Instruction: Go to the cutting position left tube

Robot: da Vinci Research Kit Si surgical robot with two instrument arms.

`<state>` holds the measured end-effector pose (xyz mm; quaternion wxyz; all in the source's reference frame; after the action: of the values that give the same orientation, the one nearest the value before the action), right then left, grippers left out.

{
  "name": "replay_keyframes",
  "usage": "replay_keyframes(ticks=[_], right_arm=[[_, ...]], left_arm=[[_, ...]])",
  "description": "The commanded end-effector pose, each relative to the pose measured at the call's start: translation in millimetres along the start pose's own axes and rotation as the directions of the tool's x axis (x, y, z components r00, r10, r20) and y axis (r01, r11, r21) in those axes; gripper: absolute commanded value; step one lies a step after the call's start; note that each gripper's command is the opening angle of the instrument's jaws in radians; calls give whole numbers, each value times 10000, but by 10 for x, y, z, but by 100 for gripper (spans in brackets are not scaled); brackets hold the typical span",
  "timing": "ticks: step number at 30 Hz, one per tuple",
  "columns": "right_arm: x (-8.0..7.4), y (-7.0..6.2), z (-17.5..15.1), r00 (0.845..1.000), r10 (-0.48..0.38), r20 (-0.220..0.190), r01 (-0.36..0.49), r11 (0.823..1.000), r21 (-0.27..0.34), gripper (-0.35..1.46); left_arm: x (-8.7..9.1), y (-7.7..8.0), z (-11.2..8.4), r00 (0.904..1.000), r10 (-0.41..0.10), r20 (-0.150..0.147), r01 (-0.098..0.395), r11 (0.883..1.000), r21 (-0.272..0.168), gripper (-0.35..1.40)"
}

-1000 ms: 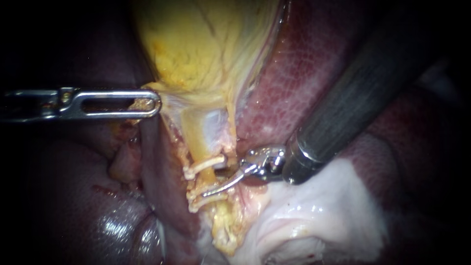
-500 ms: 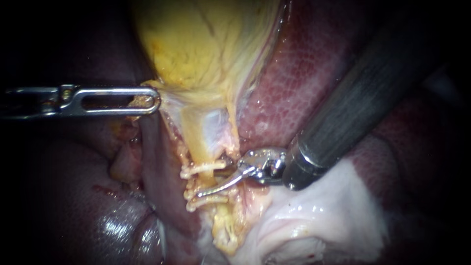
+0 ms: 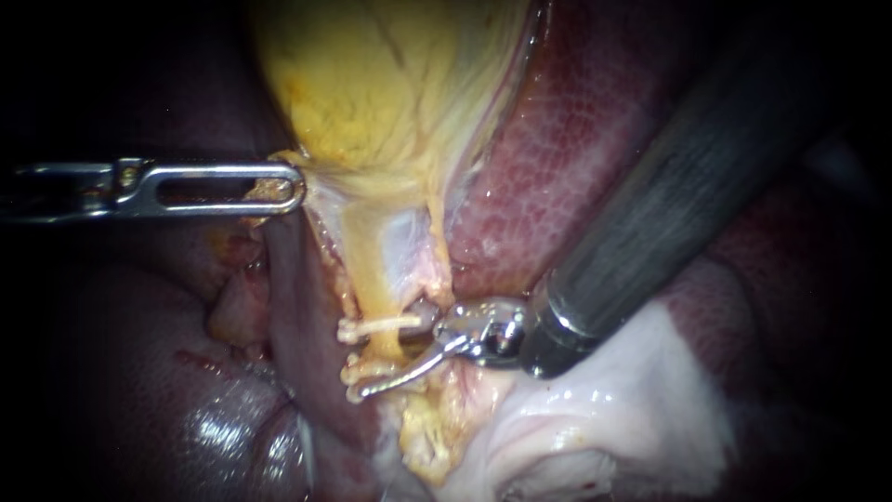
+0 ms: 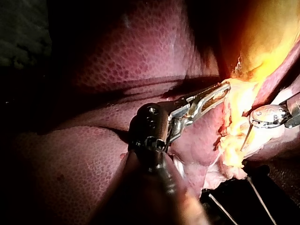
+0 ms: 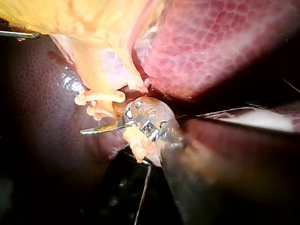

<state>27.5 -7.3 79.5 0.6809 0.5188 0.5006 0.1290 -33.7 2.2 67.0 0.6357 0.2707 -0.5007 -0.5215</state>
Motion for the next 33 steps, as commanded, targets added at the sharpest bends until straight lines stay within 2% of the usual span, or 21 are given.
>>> replay_keyframes(ticks=[1,15,33], right_arm=[[1,1,2,10000,2,-46,-2,10000,6,131],[15,14,23,9992,25,-399,-23,10000,50,128],[14,18,25,9992,20,-387,-17,10000,59,128]], left_arm=[[0,0,1,10000,-2,5,2,10000,-18,-35],[2,-2,6,10000,1,32,-1,10000,-53,-35],[2,-3,6,10000,0,32,1,10000,-54,-35]])
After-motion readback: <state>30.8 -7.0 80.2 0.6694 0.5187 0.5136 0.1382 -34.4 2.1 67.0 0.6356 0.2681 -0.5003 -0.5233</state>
